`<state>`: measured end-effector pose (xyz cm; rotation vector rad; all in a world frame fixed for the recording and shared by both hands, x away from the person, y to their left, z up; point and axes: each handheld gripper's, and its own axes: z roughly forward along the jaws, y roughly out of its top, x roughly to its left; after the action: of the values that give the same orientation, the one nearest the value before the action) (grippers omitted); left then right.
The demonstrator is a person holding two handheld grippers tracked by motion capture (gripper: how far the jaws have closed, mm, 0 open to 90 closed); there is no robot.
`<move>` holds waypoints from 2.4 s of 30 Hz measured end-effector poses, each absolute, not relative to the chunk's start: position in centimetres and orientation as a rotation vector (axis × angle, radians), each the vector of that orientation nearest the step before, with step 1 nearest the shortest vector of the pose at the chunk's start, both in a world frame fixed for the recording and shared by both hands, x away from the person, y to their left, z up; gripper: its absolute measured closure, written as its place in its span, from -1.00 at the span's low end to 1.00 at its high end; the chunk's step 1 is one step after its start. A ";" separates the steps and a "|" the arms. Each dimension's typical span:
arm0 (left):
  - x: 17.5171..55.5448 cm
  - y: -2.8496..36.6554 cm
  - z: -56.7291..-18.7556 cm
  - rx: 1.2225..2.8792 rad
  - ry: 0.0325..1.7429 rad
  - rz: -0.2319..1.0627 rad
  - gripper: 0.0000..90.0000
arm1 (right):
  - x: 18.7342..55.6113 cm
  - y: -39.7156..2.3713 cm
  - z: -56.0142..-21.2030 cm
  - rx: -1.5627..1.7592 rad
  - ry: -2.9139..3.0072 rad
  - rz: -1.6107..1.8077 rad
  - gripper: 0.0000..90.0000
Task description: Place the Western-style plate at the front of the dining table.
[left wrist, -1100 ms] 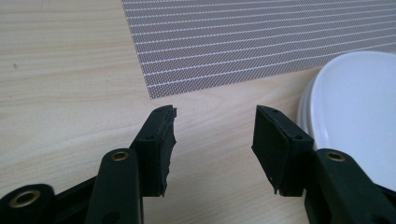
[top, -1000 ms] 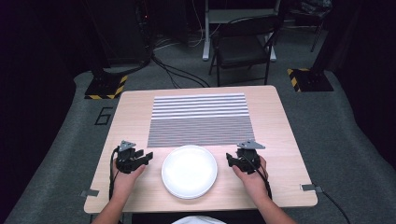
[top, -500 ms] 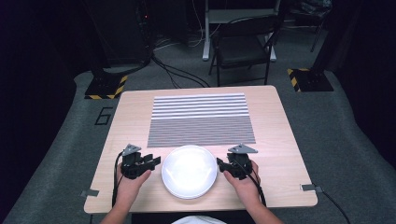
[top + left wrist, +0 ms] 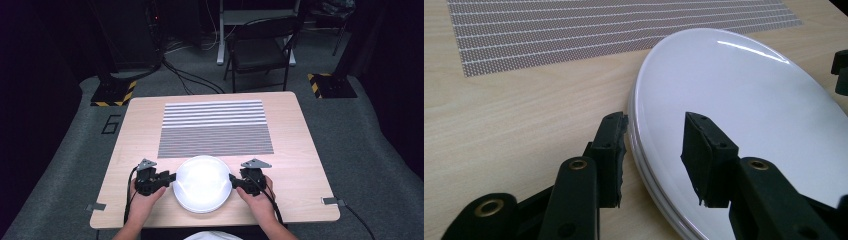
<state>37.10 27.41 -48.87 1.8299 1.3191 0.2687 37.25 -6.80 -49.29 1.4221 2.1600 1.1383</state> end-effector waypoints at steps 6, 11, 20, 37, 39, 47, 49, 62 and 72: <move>37.3 26.9 -49.5 1.849 1.319 0.240 0.34 | 37.2 -6.6 -49.6 1.420 2.170 1.133 0.09; 37.3 26.7 -49.6 1.863 1.310 0.216 0.34 | 37.3 -6.8 -49.7 1.442 2.174 1.133 0.09; 37.2 26.5 -49.7 1.858 1.305 0.195 0.34 | 37.2 -6.7 -49.8 1.448 2.175 1.144 0.05; 37.0 26.2 -49.8 1.858 1.287 0.180 0.33 | 37.2 -5.9 -51.1 1.499 2.243 1.155 -0.03; 37.0 26.2 -49.9 1.856 1.286 0.182 0.33 | 37.1 -5.8 -51.2 1.539 2.250 1.172 -0.03; 36.9 26.0 -49.9 1.846 1.284 0.161 0.32 | 36.8 -5.2 -51.1 1.541 2.261 1.168 -0.02; 36.9 25.9 -49.9 1.854 1.279 0.167 0.31 | 36.9 -5.3 -51.1 1.533 2.261 1.171 -0.02; 37.6 24.5 -50.5 1.824 1.272 0.142 0.30 | 38.1 -6.4 -50.2 1.549 2.191 1.187 -0.01; 38.1 23.0 -50.6 1.850 1.250 0.135 0.29 | 39.3 -7.4 -49.5 1.570 2.162 1.181 -0.01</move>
<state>38.14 22.99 -50.60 1.8496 1.2502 0.1349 39.27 -7.45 -49.50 1.5700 2.1619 1.1811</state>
